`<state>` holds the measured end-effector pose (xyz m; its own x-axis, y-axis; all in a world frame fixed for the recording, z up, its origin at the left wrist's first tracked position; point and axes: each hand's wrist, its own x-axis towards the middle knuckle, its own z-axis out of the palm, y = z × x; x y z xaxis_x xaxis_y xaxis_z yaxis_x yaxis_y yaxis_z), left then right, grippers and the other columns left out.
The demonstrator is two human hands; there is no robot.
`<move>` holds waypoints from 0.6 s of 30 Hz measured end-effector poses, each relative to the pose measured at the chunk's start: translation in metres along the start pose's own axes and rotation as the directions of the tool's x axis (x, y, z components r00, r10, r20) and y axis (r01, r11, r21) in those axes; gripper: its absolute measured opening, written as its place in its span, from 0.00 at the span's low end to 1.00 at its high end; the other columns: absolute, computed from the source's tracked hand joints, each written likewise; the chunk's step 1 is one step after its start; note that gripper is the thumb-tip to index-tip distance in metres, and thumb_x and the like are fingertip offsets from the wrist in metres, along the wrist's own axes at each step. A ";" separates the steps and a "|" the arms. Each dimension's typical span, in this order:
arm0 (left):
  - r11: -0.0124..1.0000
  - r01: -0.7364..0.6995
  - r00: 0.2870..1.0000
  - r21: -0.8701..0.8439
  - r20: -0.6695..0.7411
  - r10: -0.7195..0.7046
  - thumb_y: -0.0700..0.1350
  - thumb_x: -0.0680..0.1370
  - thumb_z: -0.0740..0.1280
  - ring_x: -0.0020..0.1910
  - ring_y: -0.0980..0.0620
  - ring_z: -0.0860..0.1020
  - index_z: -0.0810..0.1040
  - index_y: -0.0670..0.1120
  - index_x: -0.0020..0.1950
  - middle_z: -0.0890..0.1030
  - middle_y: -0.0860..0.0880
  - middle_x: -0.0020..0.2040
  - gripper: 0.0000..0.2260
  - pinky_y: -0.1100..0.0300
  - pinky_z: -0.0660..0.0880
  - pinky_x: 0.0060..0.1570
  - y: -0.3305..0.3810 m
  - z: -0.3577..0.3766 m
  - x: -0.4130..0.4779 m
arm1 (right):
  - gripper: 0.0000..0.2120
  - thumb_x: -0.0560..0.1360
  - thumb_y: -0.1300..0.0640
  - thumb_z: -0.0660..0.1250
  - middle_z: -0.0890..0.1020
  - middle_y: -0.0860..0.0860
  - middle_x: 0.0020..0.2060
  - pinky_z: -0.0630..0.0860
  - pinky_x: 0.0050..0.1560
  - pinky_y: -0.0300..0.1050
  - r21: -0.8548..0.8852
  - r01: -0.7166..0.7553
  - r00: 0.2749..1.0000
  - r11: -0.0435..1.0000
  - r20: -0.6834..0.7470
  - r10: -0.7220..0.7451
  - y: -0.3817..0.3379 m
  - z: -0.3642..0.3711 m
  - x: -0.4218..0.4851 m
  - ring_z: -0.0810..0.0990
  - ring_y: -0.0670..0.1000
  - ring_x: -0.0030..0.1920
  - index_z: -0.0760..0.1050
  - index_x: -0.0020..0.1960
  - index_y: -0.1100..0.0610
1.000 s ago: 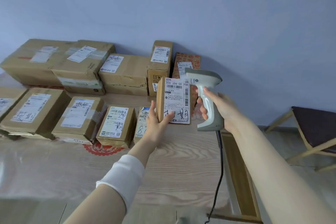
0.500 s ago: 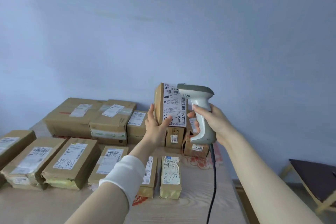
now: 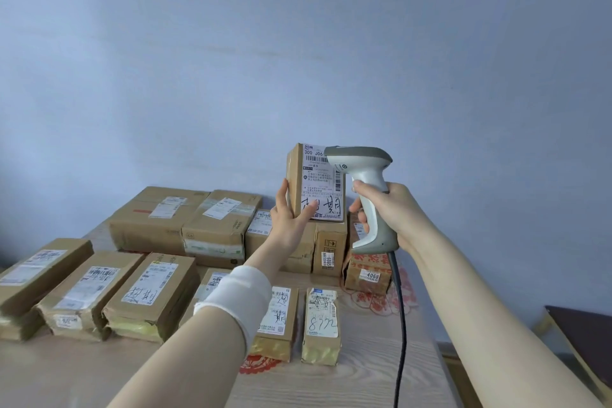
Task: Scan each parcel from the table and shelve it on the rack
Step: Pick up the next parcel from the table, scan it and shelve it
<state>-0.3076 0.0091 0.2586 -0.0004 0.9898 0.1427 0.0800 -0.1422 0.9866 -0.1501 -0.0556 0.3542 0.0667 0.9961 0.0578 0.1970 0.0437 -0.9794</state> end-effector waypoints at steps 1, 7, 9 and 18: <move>1.000 -0.002 1.000 0.006 0.002 0.002 0.70 0.61 0.66 0.74 0.48 0.58 0.46 0.59 0.76 0.59 0.47 0.74 0.49 0.42 0.58 0.72 0.000 0.000 -0.001 | 0.12 0.77 0.54 0.65 0.77 0.48 0.21 0.70 0.22 0.35 0.014 -0.001 1.000 1.000 -0.009 0.001 0.001 -0.001 0.000 0.72 0.45 0.20 0.75 0.43 0.64; 1.000 0.001 1.000 0.006 -0.009 -0.001 0.65 0.67 0.68 0.73 0.48 0.58 0.47 0.58 0.76 0.58 0.48 0.72 0.45 0.46 0.56 0.73 -0.004 0.005 -0.004 | 0.09 0.76 0.55 0.65 0.77 0.53 0.30 0.71 0.24 0.38 0.024 -0.021 0.999 0.999 -0.038 0.022 0.005 -0.005 0.002 0.73 0.49 0.25 0.75 0.42 0.60; 1.000 0.016 1.000 0.003 -0.001 -0.016 0.68 0.62 0.67 0.73 0.47 0.61 0.47 0.58 0.76 0.59 0.48 0.72 0.49 0.43 0.59 0.72 -0.006 0.007 -0.004 | 0.08 0.76 0.56 0.65 0.77 0.53 0.30 0.70 0.24 0.38 0.023 -0.029 0.999 0.999 -0.036 0.030 0.008 -0.008 0.001 0.72 0.49 0.25 0.75 0.43 0.61; 0.998 0.059 0.998 0.004 0.011 -0.059 0.70 0.59 0.66 0.71 0.46 0.62 0.46 0.59 0.76 0.61 0.47 0.72 0.51 0.42 0.60 0.71 -0.011 0.015 -0.001 | 0.07 0.77 0.57 0.65 0.76 0.53 0.29 0.70 0.24 0.37 0.020 -0.066 0.998 0.998 -0.001 0.066 0.015 -0.020 0.002 0.72 0.48 0.23 0.74 0.43 0.60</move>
<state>-0.2938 0.0103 0.2463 0.0056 0.9965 0.0833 0.0837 -0.0835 0.9930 -0.1277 -0.0549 0.3438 0.0805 0.9967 -0.0072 0.1727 -0.0210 -0.9847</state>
